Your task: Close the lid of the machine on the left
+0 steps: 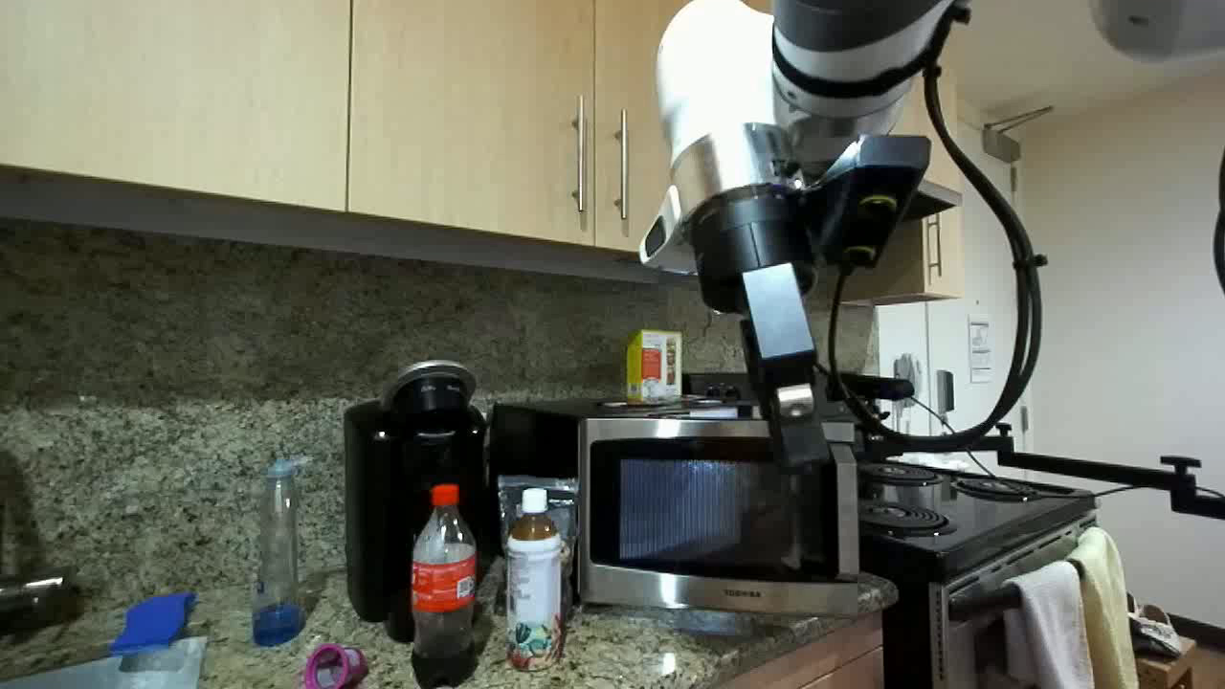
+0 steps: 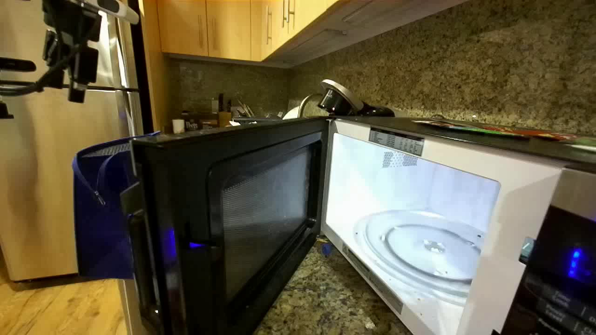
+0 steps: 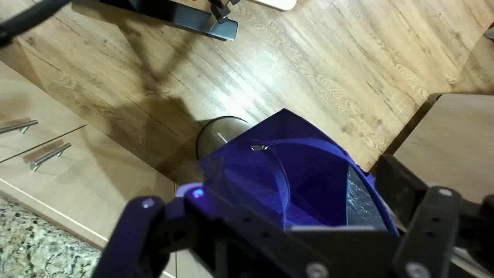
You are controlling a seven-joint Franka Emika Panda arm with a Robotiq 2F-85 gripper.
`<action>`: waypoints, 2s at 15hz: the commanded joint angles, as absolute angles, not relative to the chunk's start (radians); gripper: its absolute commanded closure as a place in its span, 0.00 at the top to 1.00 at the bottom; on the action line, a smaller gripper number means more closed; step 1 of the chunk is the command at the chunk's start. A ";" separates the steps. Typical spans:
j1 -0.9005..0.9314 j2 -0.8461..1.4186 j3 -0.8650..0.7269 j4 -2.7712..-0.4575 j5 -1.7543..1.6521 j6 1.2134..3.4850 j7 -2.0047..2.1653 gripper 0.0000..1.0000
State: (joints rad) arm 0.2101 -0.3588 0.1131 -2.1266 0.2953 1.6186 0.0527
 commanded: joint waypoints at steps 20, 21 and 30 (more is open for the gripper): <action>0.127 0.185 0.088 -1.366 0.139 1.918 0.065 1.00; 0.129 0.207 0.085 -1.330 0.125 1.927 0.080 1.00; 0.157 0.337 0.008 -1.108 -0.125 2.038 0.316 1.00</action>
